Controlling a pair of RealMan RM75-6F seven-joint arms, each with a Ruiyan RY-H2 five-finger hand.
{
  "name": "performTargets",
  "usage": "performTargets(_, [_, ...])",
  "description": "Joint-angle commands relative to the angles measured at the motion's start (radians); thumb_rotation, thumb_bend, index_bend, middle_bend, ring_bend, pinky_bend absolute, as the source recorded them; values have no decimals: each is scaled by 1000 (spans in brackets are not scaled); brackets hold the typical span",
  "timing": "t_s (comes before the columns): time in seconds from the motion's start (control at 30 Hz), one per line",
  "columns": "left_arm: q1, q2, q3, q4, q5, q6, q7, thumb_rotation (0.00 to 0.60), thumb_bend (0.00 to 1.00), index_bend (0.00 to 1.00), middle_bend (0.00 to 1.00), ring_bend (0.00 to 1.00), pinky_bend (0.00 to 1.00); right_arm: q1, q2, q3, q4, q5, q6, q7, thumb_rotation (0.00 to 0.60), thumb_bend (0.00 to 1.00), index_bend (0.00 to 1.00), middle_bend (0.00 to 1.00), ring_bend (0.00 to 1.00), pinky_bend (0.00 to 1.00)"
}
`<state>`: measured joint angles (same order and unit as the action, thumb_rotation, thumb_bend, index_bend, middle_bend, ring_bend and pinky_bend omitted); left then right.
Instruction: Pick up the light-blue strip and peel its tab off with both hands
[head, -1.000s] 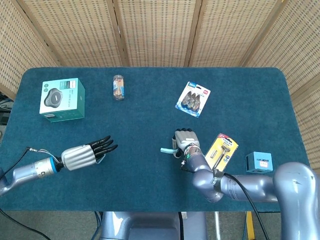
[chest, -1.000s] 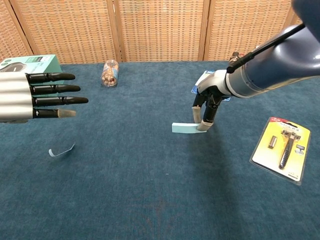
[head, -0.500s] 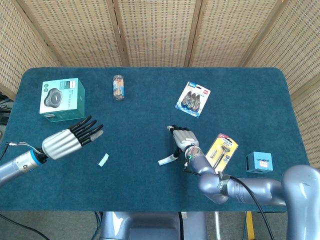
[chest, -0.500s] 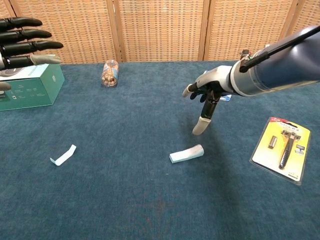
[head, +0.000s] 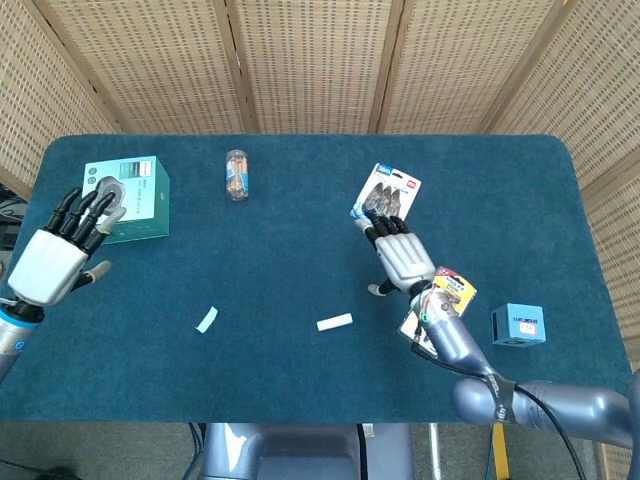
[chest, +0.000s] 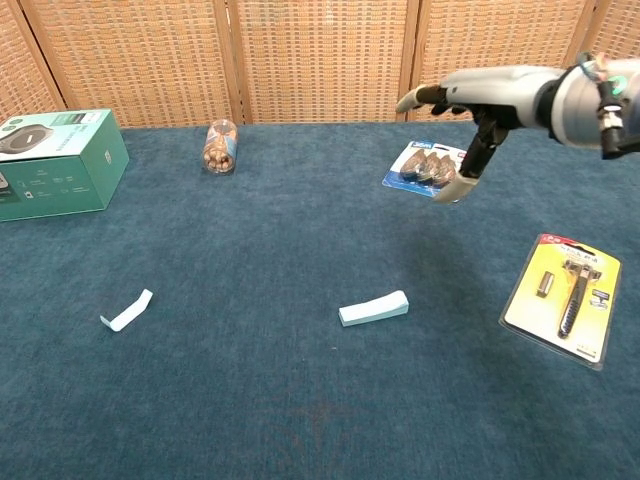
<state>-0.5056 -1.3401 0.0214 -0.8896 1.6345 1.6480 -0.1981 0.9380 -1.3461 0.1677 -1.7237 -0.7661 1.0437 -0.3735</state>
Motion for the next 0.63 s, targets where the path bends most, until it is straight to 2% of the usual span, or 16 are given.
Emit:
performTargets(0.03, [90, 75, -43, -160, -112, -38, -29, 600, 0, 0, 0, 0, 0, -245, 37, -145, 193, -491, 241, 311, 600, 0, 0, 0, 0, 0])
performTargets(0.07, [100, 81, -44, -179, -121, -39, -25, 600, 0, 0, 0, 0, 0, -259, 32, -153, 227, -522, 262, 335, 600, 0, 1, 0, 0, 0])
performTargets(0.13, [163, 114, -45, -285, -187, -47, -12, 600, 0, 0, 0, 0, 0, -322, -3, -188, 404, -665, 398, 455, 600, 0, 38, 0, 0, 0])
performTargets(0.2, [201, 138, -52, -372, -242, -59, 23, 600, 0, 0, 0, 0, 0, -360, -48, -201, 547, -735, 482, 535, 600, 0, 79, 0, 0, 0])
performTargets(0.27, [247, 156, -58, -474, -304, -68, 30, 600, 0, 0, 0, 0, 0, -405, -93, -208, 670, -770, 550, 607, 600, 0, 99, 1, 0, 0])
performTargets(0.33, [287, 171, -55, -555, -338, -78, -17, 600, 0, 0, 0, 0, 0, -453, -117, -214, 724, -770, 581, 659, 600, 0, 108, 2, 0, 0])
performTargets(0.4, [314, 171, -51, -578, -341, -73, -42, 600, 0, 0, 0, 0, 0, -492, -113, -223, 704, -764, 590, 677, 600, 0, 109, 1, 0, 0])
performTargets(0.63, [363, 159, -28, -606, -323, -61, 7, 600, 0, 0, 0, 0, 0, -607, -37, -248, 458, -760, 654, 595, 600, 0, 67, 0, 0, 0])
